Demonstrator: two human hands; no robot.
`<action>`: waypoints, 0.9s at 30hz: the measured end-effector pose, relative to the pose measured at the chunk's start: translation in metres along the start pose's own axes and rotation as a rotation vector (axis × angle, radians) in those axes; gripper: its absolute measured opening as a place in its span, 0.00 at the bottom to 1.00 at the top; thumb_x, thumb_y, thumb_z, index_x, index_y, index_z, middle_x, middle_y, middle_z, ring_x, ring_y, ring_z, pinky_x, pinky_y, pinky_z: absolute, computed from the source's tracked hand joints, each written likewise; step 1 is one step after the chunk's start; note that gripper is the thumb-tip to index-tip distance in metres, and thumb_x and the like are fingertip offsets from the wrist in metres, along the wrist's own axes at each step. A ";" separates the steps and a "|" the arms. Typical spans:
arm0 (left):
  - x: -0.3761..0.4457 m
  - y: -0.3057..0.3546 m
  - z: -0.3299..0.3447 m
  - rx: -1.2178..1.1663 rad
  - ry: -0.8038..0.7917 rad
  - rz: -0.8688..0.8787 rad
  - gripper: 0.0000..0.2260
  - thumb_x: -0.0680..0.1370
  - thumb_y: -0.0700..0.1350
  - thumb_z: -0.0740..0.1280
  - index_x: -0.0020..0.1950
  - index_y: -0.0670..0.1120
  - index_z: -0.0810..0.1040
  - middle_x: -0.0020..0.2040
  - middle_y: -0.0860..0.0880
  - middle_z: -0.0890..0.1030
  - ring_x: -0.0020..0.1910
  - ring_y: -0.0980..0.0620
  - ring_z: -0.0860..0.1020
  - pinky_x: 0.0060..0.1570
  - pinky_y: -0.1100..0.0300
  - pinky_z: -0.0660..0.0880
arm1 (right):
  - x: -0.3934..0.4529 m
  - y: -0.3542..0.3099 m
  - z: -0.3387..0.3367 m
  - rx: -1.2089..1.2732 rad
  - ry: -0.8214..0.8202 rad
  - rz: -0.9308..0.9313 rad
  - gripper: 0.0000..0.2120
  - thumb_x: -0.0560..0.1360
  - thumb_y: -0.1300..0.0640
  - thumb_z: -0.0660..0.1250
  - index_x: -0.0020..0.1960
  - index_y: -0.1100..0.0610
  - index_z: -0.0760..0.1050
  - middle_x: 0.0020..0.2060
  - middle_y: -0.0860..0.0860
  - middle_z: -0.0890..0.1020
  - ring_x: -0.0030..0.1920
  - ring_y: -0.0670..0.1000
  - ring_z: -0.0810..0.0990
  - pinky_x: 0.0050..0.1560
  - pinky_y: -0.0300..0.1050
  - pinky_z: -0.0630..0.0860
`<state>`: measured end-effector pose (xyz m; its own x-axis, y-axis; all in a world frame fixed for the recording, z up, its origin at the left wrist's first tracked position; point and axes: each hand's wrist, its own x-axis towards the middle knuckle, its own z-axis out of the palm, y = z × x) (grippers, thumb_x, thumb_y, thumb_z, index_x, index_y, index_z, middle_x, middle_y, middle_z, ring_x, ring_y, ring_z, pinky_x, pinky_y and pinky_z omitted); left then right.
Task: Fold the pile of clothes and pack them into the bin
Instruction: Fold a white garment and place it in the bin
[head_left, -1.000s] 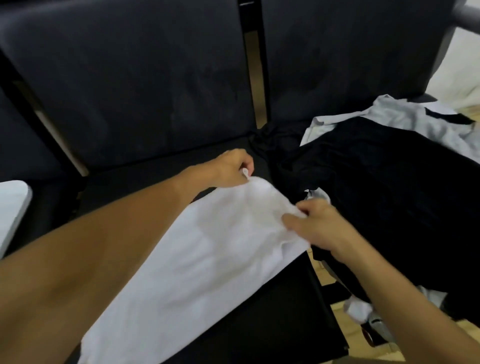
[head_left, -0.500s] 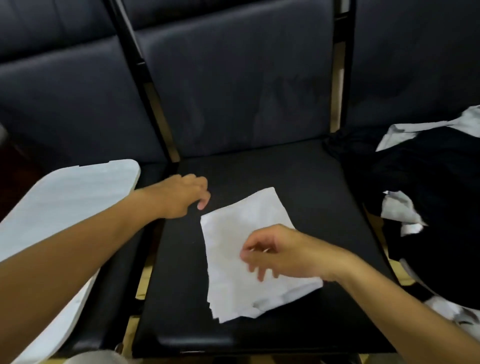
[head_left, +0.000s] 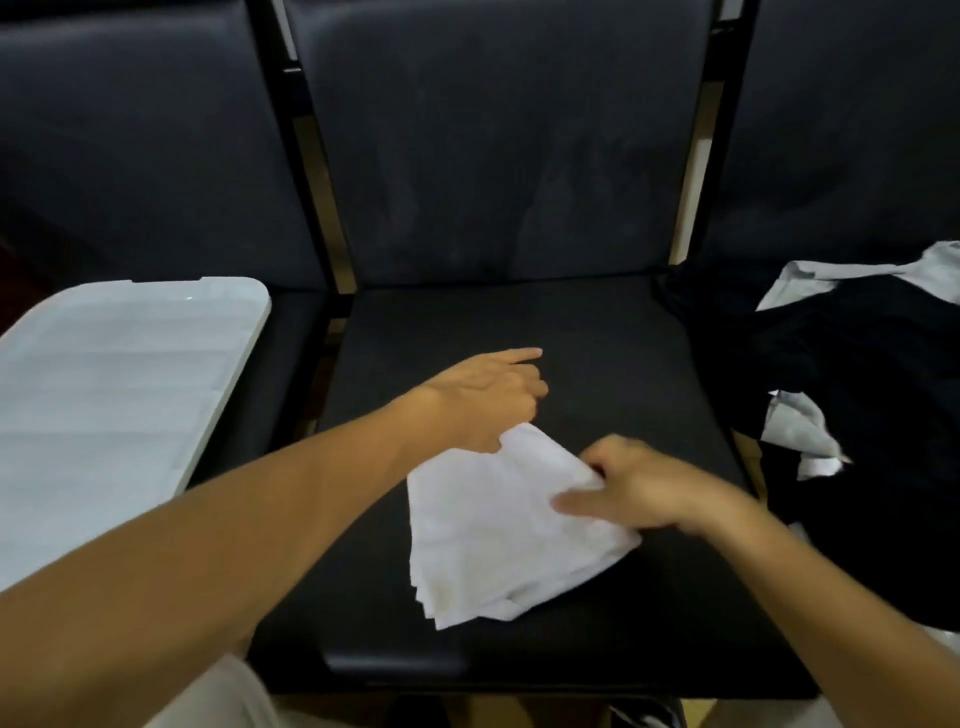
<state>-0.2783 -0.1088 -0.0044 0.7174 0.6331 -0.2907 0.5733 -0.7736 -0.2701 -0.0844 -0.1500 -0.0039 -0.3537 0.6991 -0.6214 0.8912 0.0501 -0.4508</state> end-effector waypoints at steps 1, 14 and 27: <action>-0.025 0.001 -0.003 -0.024 0.019 -0.037 0.06 0.76 0.46 0.65 0.47 0.51 0.82 0.49 0.53 0.79 0.54 0.53 0.76 0.77 0.53 0.52 | -0.005 -0.006 -0.006 0.003 0.002 -0.082 0.14 0.72 0.40 0.71 0.43 0.49 0.77 0.41 0.45 0.78 0.40 0.46 0.78 0.38 0.41 0.74; -0.461 0.169 -0.018 -0.336 0.434 -1.121 0.12 0.74 0.52 0.59 0.53 0.52 0.78 0.41 0.53 0.78 0.33 0.49 0.77 0.23 0.61 0.68 | -0.113 -0.260 0.112 -0.354 0.154 -0.970 0.12 0.78 0.61 0.60 0.51 0.44 0.75 0.48 0.46 0.80 0.47 0.48 0.78 0.46 0.47 0.76; -0.604 0.409 0.082 -0.966 0.418 -1.759 0.05 0.73 0.49 0.65 0.49 0.56 0.73 0.39 0.55 0.80 0.36 0.54 0.77 0.34 0.49 0.75 | -0.130 -0.365 0.378 -0.527 -0.427 -0.998 0.08 0.73 0.60 0.67 0.42 0.48 0.71 0.39 0.46 0.77 0.42 0.50 0.76 0.40 0.47 0.72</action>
<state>-0.5089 -0.8055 -0.0148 -0.7772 0.6224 -0.0928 0.4832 0.6847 0.5456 -0.4707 -0.5288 -0.0012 -0.9294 -0.1006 -0.3551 0.1431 0.7886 -0.5980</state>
